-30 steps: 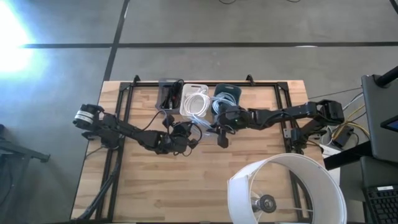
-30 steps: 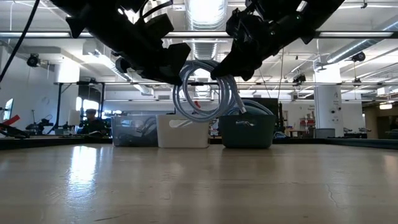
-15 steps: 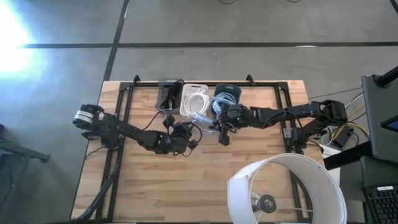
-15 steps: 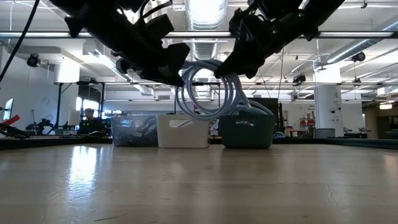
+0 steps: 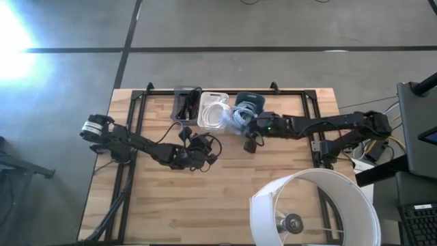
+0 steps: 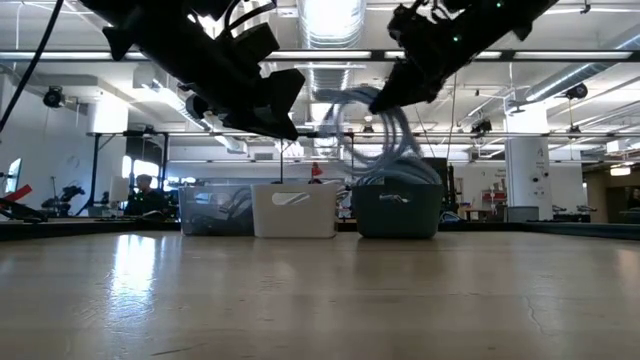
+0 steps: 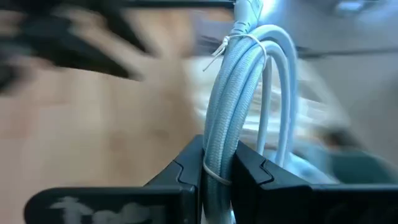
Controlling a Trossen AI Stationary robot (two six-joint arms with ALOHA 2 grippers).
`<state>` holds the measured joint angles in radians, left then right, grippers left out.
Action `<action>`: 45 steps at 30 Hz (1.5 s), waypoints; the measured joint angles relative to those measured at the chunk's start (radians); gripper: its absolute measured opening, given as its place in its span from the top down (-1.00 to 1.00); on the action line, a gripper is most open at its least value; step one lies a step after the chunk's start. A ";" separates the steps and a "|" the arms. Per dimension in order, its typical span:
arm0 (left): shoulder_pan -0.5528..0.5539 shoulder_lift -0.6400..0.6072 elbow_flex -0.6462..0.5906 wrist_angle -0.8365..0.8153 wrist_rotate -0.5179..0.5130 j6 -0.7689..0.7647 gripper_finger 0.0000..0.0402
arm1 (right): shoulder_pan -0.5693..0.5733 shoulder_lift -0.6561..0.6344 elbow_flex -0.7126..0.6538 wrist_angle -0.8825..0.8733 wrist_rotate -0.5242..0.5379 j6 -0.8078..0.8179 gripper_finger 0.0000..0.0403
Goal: Pick & Place USB Port
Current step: Put the blue HDMI cable into the blue bin
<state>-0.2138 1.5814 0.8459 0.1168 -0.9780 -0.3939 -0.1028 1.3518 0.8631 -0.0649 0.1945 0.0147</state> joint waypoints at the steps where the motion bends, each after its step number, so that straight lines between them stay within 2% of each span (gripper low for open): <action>1: 0.000 0.000 0.000 -0.001 -0.001 0.000 0.30 | 0.000 -0.022 0.000 -0.035 0.069 0.000 0.79; 6: 0.001 0.000 0.000 -0.001 -0.002 -0.001 0.31 | 0.000 -0.110 -0.008 -0.141 0.432 0.025 0.78; 8: 0.001 0.000 0.000 -0.001 -0.002 -0.005 0.31 | -0.003 -0.132 -0.022 -0.149 0.498 0.021 0.78; 12: 0.002 0.000 0.000 -0.001 -0.003 -0.008 0.31 | -0.003 -0.146 -0.045 -0.147 0.494 -0.007 0.78; 20: 0.007 0.000 0.000 -0.001 -0.004 -0.011 0.31 | -0.002 -0.132 -0.050 -0.131 0.340 -0.022 0.78; 26: 0.008 0.000 0.000 -0.001 -0.003 -0.011 0.31 | -0.002 -0.108 -0.050 -0.130 0.306 0.009 0.78; 28: 0.008 0.000 0.000 -0.001 -0.003 -0.011 0.31 | -0.004 -0.105 -0.051 -0.127 0.208 0.011 0.78; 31: 0.008 0.000 0.000 -0.001 -0.003 -0.011 0.31 | -0.003 -0.100 -0.052 -0.084 -0.007 -0.005 0.78; 33: 0.008 0.000 0.000 -0.001 -0.003 -0.011 0.31 | 0.003 -0.100 -0.053 -0.035 -0.079 -0.029 0.78; 35: 0.009 0.001 0.000 -0.001 -0.003 -0.011 0.31 | 0.008 -0.112 -0.053 0.015 -0.074 -0.058 0.78; 38: 0.009 0.001 0.000 -0.003 -0.003 -0.011 0.31 | 0.006 -0.141 -0.052 0.046 0.012 -0.087 0.78; 45: 0.009 0.001 -0.001 -0.005 -0.003 -0.012 0.31 | 0.006 -0.173 -0.066 0.013 0.351 -0.089 0.78</action>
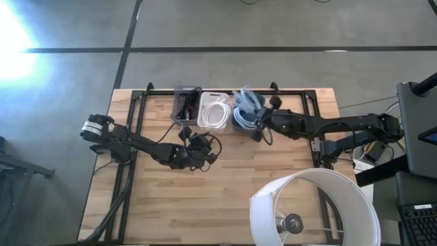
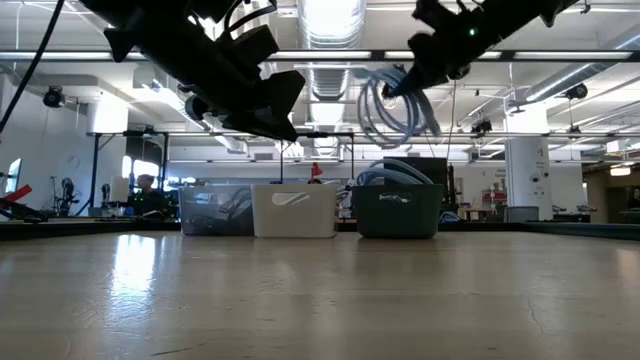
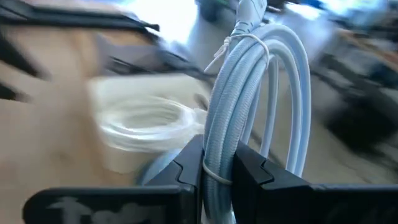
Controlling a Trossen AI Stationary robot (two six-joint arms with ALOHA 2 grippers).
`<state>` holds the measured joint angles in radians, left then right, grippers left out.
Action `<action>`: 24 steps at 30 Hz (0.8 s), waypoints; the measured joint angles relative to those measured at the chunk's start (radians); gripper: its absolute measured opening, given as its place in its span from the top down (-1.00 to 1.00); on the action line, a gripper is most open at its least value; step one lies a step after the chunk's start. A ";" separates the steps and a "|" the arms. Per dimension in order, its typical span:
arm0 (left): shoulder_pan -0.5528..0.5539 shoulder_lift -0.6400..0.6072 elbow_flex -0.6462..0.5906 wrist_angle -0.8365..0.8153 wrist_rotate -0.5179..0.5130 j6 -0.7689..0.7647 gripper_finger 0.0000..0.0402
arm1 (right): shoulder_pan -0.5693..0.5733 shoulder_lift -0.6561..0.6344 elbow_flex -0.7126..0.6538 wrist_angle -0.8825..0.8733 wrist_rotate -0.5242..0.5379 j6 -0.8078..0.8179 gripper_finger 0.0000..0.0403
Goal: Pick & Place USB Port
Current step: Put the blue HDMI cable into the blue bin
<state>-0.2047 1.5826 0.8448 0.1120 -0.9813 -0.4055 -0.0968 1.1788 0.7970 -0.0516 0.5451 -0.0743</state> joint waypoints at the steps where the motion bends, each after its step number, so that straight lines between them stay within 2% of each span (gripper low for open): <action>1: 0.000 0.000 0.000 0.000 0.000 -0.005 0.31 | -0.002 0.003 -0.006 -0.005 0.051 0.001 0.78; 4: 0.000 0.000 0.000 0.000 0.000 -0.016 0.31 | -0.011 0.018 -0.022 -0.004 0.152 -0.002 0.78; 15: 0.000 0.000 0.000 0.000 0.000 -0.022 0.31 | -0.079 0.165 -0.035 0.029 0.154 -0.004 0.78; 17: 0.000 0.000 0.000 0.000 0.000 -0.022 0.31 | -0.098 0.206 -0.035 0.033 0.142 0.000 0.78; 21: 0.000 0.000 0.000 0.000 0.000 -0.022 0.31 | -0.134 0.291 -0.026 0.033 0.031 0.008 0.78; 24: 0.000 0.000 0.000 -0.001 0.000 -0.022 0.31 | -0.150 0.344 -0.010 0.032 0.021 0.002 0.78</action>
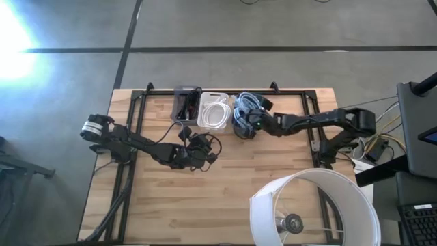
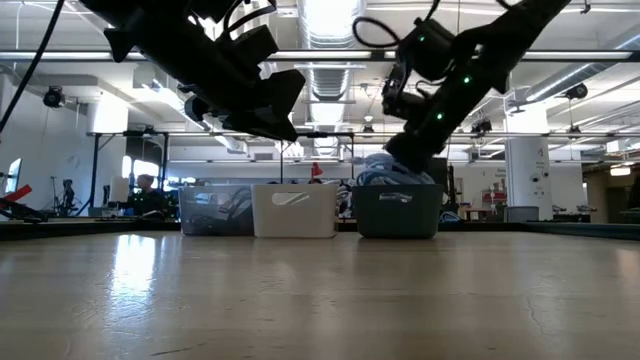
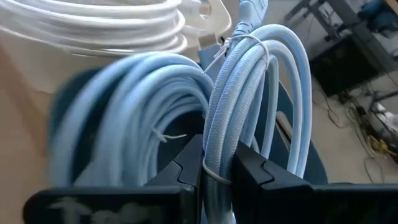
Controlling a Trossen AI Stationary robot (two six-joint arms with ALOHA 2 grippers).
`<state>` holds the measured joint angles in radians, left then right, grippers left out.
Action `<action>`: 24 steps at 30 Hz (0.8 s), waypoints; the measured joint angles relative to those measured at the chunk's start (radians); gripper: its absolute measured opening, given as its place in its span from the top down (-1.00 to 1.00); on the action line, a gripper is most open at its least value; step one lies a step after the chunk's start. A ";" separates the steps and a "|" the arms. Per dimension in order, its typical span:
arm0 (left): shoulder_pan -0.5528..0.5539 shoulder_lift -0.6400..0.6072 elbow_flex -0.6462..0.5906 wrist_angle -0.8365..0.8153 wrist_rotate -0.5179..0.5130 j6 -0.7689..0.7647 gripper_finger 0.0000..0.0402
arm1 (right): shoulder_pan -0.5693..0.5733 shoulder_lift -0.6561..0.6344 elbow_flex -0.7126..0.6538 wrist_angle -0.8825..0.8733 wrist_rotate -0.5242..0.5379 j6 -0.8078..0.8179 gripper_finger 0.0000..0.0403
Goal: Pick & Place USB Port
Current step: Put the blue HDMI cable into the blue bin
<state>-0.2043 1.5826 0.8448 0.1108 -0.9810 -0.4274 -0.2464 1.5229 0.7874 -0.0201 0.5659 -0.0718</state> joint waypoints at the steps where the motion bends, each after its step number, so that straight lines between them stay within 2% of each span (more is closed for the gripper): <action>1: 0.000 0.000 0.000 0.000 0.000 0.000 0.31 | -0.004 0.015 0.008 -0.001 0.009 0.003 0.78; 15: 0.000 0.000 -0.002 -0.010 0.000 -0.002 0.31 | -0.012 0.052 0.125 -0.246 0.009 0.107 0.78; 24: 0.000 0.000 -0.002 -0.010 0.000 -0.016 0.31 | -0.012 0.052 0.126 -0.244 0.008 0.024 0.66</action>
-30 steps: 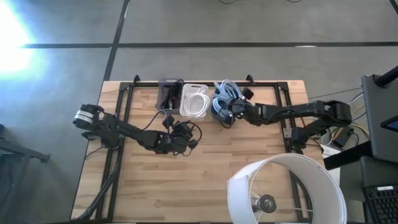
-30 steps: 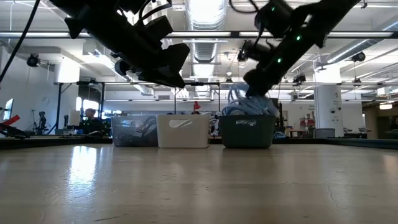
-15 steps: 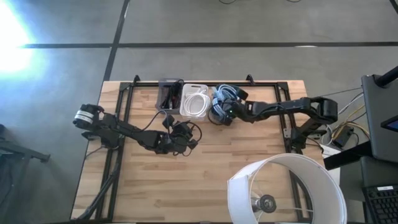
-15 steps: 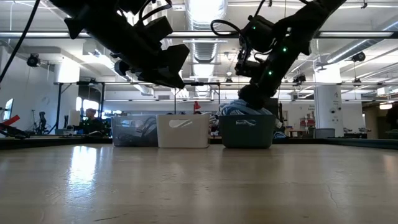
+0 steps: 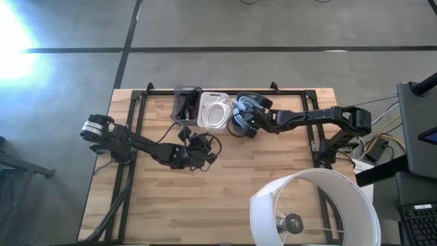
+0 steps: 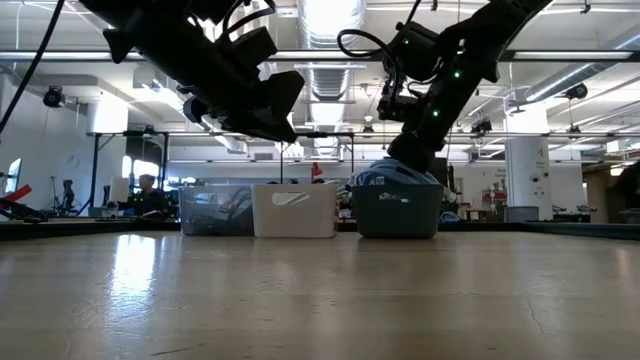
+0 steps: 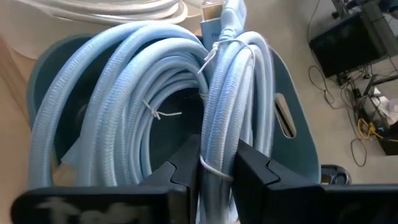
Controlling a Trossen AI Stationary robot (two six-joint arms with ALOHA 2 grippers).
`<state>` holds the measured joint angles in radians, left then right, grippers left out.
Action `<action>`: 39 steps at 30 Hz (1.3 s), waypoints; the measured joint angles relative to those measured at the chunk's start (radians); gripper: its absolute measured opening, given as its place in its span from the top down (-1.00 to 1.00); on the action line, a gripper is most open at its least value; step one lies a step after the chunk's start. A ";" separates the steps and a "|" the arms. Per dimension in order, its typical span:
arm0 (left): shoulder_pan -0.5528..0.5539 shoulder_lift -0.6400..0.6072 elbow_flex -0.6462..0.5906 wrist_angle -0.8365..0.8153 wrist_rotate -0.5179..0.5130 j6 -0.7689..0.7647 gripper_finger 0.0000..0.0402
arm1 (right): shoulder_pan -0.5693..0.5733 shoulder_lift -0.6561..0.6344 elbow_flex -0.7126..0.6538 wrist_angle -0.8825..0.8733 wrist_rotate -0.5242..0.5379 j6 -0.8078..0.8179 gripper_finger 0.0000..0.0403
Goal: Pick & Place USB Port
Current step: Put the blue HDMI cable into the blue bin
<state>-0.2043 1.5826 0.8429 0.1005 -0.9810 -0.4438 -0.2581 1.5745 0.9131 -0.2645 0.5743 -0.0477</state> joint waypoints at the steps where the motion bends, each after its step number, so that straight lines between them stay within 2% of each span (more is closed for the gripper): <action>1: 0.000 0.000 0.000 0.000 0.000 0.000 0.31 | 0.000 0.000 0.000 0.001 0.000 -0.004 0.65; 12: 0.000 0.000 0.000 0.000 0.000 -0.002 0.31 | -0.003 0.000 -0.001 0.014 0.000 -0.001 0.72; 15: 0.000 0.000 0.000 0.000 0.000 -0.002 0.31 | -0.011 0.000 -0.001 0.016 0.000 0.055 0.71; 30: 0.001 0.000 0.000 0.000 0.000 -0.002 0.31 | -0.024 -0.001 -0.001 0.016 0.001 0.045 0.27; 39: 0.002 0.000 0.000 -0.001 0.000 -0.002 0.31 | 0.006 -0.023 0.023 0.013 0.001 0.021 0.14</action>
<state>-0.2028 1.5826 0.8429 0.0999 -0.9810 -0.4454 -0.2520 1.5519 0.9361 -0.2512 0.5755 -0.0265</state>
